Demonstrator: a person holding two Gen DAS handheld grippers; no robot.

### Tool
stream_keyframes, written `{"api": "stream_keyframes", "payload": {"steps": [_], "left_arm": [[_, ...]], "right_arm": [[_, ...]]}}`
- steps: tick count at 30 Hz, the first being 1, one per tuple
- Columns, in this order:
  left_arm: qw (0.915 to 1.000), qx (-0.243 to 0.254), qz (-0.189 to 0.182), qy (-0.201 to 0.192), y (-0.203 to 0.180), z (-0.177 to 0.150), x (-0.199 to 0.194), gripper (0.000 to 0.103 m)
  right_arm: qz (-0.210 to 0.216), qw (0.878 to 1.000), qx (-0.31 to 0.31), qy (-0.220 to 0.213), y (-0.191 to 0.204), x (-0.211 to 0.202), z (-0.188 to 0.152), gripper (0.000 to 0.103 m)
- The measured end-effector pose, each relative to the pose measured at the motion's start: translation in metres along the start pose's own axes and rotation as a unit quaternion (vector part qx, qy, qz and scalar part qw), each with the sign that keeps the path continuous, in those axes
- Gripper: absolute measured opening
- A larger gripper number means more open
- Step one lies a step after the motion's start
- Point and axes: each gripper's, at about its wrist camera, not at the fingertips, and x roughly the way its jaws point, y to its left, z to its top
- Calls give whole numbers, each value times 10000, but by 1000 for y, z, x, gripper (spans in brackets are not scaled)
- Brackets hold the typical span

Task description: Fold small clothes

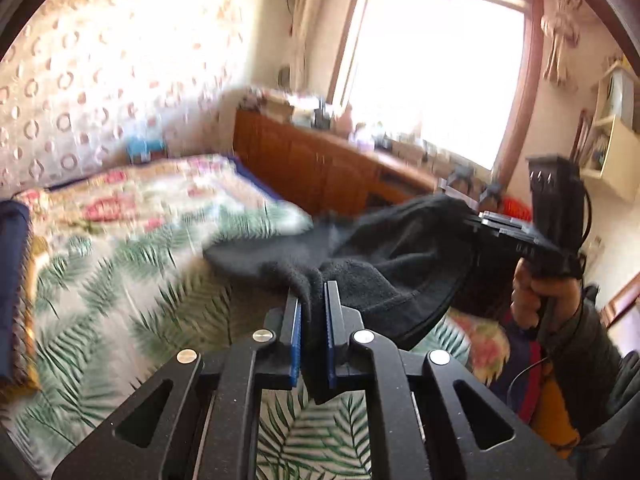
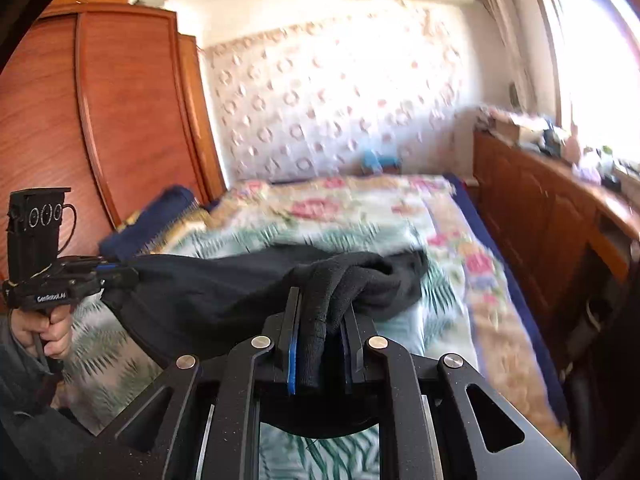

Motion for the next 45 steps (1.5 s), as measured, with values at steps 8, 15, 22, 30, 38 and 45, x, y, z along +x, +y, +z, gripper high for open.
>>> {"api": "stream_keyframes", "payload": {"steps": [8,15,22,30,38,45], "left_arm": [[9960,-65,557,-691,42,66,-47,10],[9854,-125,1329,-1060,105,101,-69,10],[9806,-13,1613,-1115,118,83,-99,10],[9909,-287,1290,243,105,-52,-51,10],[9872,-501,1398,579,126,-58,-20,10],[9825,-826,1588,511,163,-38,-11,10]], "right_arm": [[389,9979,-452,-246,35,20,88,15],[490,9967,-561,-330,52,90,147,15],[617,9947,-692,-453,64,131,130,15],[966,9864,-761,1093,49,154,-12,15],[1126,9818,-440,1468,36,200,-24,15],[1257,9823,-262,1366,37,225,-13,16]]}}
